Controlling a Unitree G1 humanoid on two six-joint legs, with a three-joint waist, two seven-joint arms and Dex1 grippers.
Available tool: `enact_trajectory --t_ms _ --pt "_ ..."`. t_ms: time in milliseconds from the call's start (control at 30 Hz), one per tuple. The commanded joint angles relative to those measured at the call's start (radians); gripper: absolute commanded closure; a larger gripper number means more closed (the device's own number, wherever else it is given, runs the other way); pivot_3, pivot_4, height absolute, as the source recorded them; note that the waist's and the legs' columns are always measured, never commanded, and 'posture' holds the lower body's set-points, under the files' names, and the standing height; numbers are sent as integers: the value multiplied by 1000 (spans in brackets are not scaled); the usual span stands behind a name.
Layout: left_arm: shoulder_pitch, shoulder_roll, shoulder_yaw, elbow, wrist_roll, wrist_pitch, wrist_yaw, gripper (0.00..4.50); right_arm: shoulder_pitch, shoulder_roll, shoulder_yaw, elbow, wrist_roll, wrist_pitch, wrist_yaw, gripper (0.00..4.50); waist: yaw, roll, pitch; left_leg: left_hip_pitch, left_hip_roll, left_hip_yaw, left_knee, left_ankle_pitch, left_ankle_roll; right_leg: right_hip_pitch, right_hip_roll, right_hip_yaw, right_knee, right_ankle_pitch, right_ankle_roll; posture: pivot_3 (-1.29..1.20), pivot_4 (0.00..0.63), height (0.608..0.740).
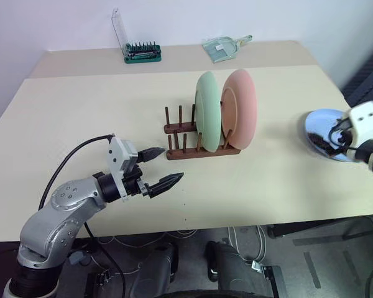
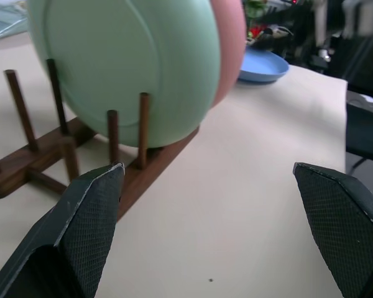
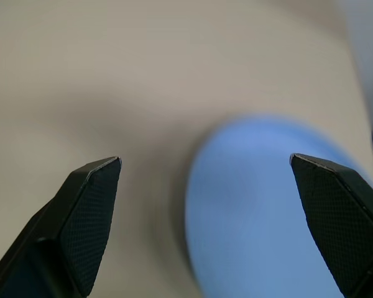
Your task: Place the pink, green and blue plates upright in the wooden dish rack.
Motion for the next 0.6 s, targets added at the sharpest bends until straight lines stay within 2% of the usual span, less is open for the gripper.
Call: enact_trajectory --t_ms 33,200,233,300,533,600 --pt "-7 8 -1 -25 -9 -20 -20 0 -21 13 53 78 -107 -65 -23 72 3 0 0 0 0 1 1 0 0 0 0 0 0 1 -1 0 150 740" --pt "2 6 -4 -35 -9 -21 -19 0 -73 44 95 207 -173 -125 -21 72 5 0 0 -1 0 2 5 -1 1 1 0 0 0 3 0 0 150 740" --pt "5 4 -3 -38 -8 -21 -15 0 -84 46 109 238 -195 -140 -26 301 6 0 0 -1 0 2 6 -1 2 1 0 0 0 3 0 0 150 740" --pt "11 3 0 -42 -8 -22 -9 0 -98 52 120 277 -218 -159 -29 918 6 0 0 -1 0 2 8 -1 2 2 1 0 0 3 0 0 150 740" --pt "21 5 6 -48 -12 -23 -3 0 -116 74 109 255 -251 -179 -45 4472 7 0 0 -1 0 2 10 -2 3 3 1 0 0 4 1 0 150 740" --pt "17 6 6 -46 -10 -23 -4 0 -124 66 111 226 -287 -196 -82 4472 7 0 0 -1 0 2 10 -2 3 3 1 0 0 4 1 0 150 740"
